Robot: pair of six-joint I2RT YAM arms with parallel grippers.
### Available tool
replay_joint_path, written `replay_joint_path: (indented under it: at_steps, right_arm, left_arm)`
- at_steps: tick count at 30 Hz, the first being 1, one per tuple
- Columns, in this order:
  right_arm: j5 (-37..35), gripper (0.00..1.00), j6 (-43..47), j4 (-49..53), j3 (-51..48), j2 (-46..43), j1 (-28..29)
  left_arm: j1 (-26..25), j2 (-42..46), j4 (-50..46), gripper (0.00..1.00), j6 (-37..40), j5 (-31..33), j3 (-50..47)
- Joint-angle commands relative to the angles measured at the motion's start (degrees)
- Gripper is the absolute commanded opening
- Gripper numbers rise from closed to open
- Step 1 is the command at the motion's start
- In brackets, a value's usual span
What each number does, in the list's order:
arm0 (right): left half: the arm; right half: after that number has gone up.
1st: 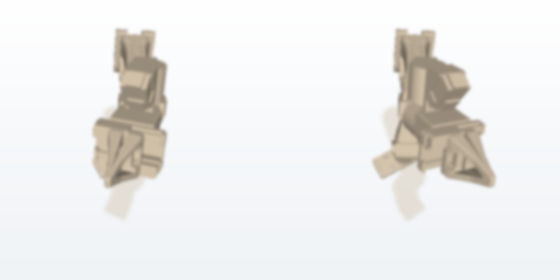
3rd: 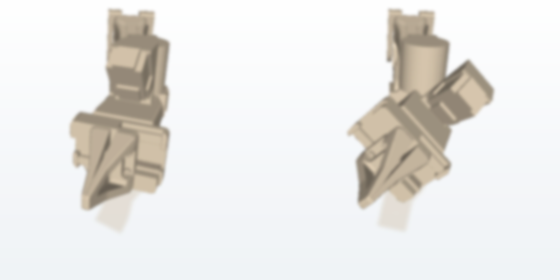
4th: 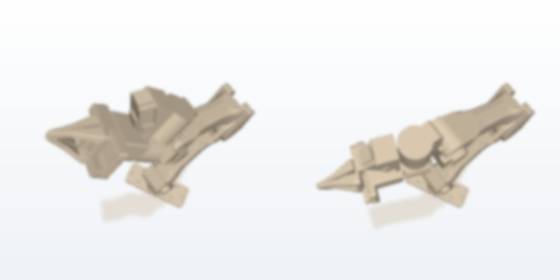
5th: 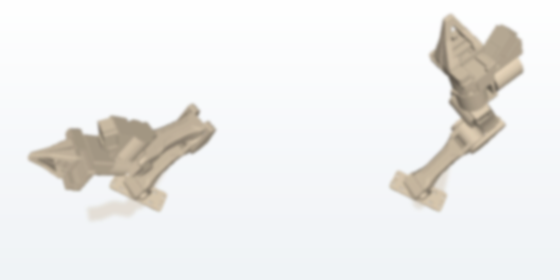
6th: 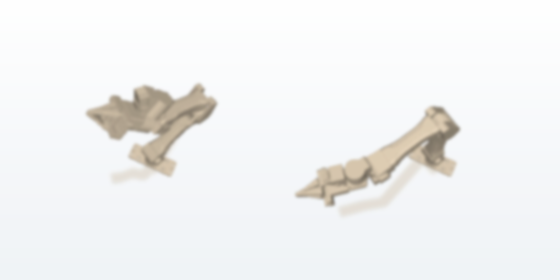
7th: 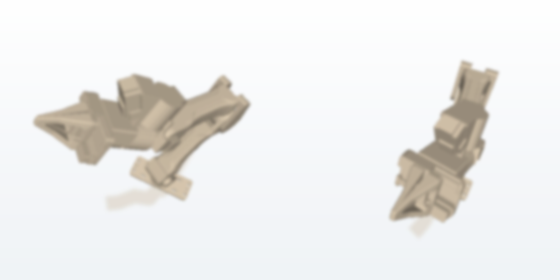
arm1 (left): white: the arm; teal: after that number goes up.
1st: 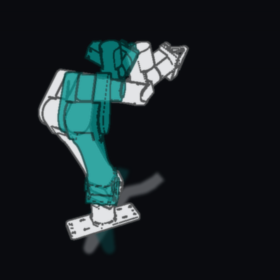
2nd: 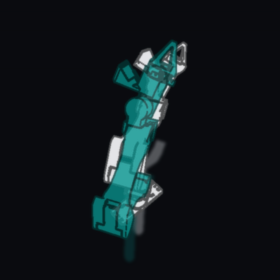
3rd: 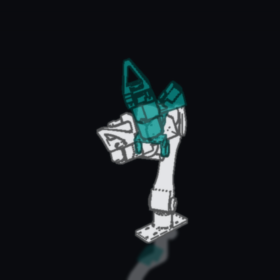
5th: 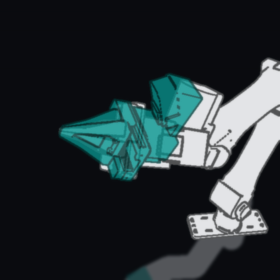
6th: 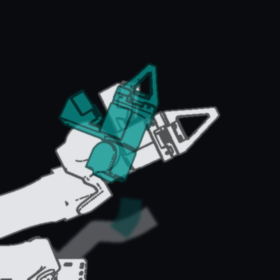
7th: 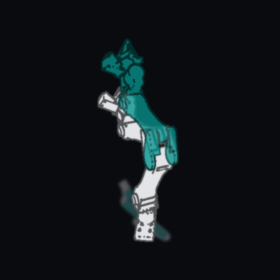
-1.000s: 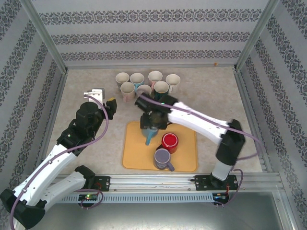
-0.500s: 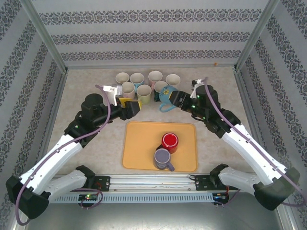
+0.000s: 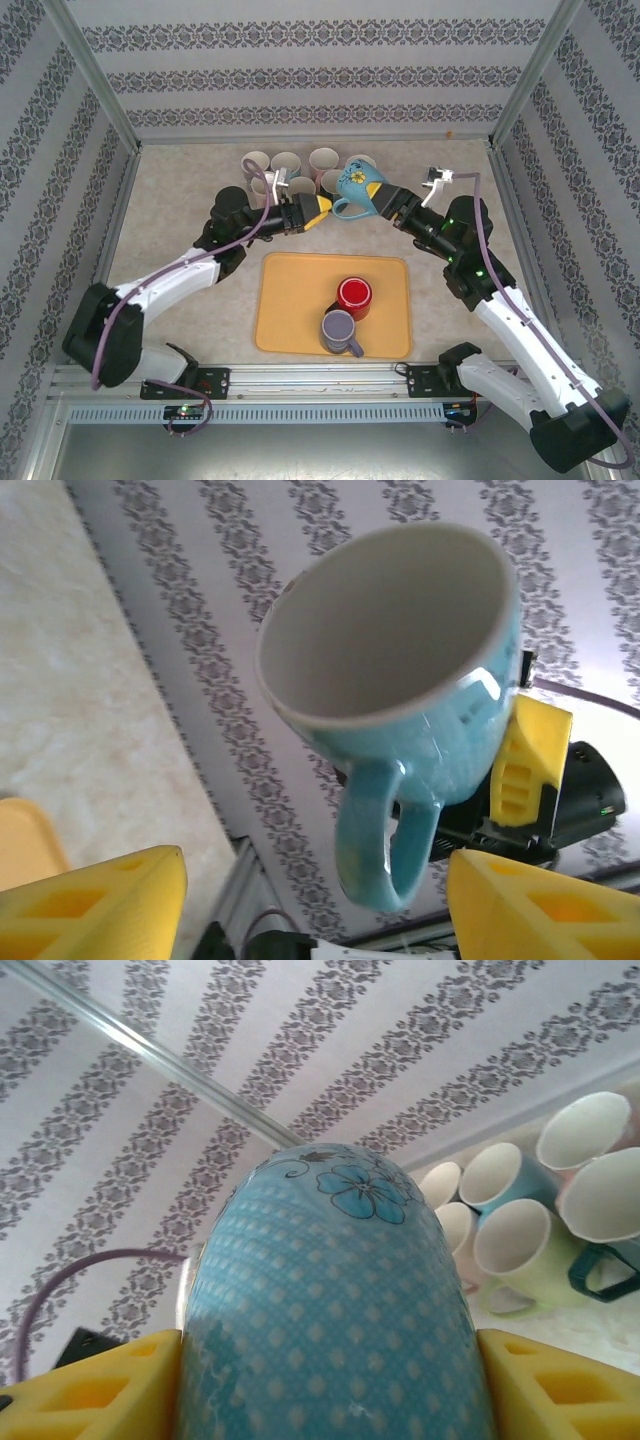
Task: Turn the mug right side up
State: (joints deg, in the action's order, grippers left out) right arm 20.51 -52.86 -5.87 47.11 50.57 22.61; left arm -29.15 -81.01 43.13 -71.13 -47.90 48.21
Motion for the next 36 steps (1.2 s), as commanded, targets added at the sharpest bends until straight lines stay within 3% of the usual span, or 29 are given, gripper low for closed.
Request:
replay_joint_path:
  at_steps: [1,8,12,20,24,26,30,32,36]
  right_arm:
    - [2.43,0.43,-0.91,-8.23,-0.52,-1.82,-0.37]
    - [2.82,0.42,-1.70,-9.32,-2.00,-1.87,-0.37]
    - [2.78,0.42,-2.22,-9.89,-2.59,-1.74,-0.37]
    - [2.51,0.42,-3.00,-10.15,-3.51,-1.70,-0.39]
    - [2.21,0.42,-2.76,-9.32,-3.69,-2.26,-0.33]
    - [1.84,0.51,-1.90,-7.77,-3.37,-2.72,-0.40]
    - [-3.54,0.86,3.37,2.88,-1.07,-5.67,-0.42]
    - [-9.17,0.97,5.79,10.00,0.32,-7.85,-0.55]
    - [-19.48,0.98,9.61,17.92,0.35,-14.73,-1.32]
  left_arm:
    - [0.29,-4.02,21.04,0.66,-12.65,-4.55,1.42]
    - [-1.33,-11.08,31.83,0.55,-19.23,-6.69,4.51]
    - [-2.26,-11.96,32.51,0.50,-19.17,-7.36,5.41]
    - [-3.15,-12.94,31.23,0.28,-18.10,-9.30,6.92]
    - [-3.41,-12.55,30.71,0.13,-17.58,-9.58,7.04]
    - [-3.38,-11.72,29.33,0.08,-16.44,-9.60,7.14]
    - [-3.36,-8.10,20.66,0.05,-9.86,-9.94,8.19]
    - [-3.33,-5.85,12.57,0.04,-4.31,-9.97,9.24]
    - [-3.42,-0.32,-12.66,0.02,14.66,-6.57,13.22]
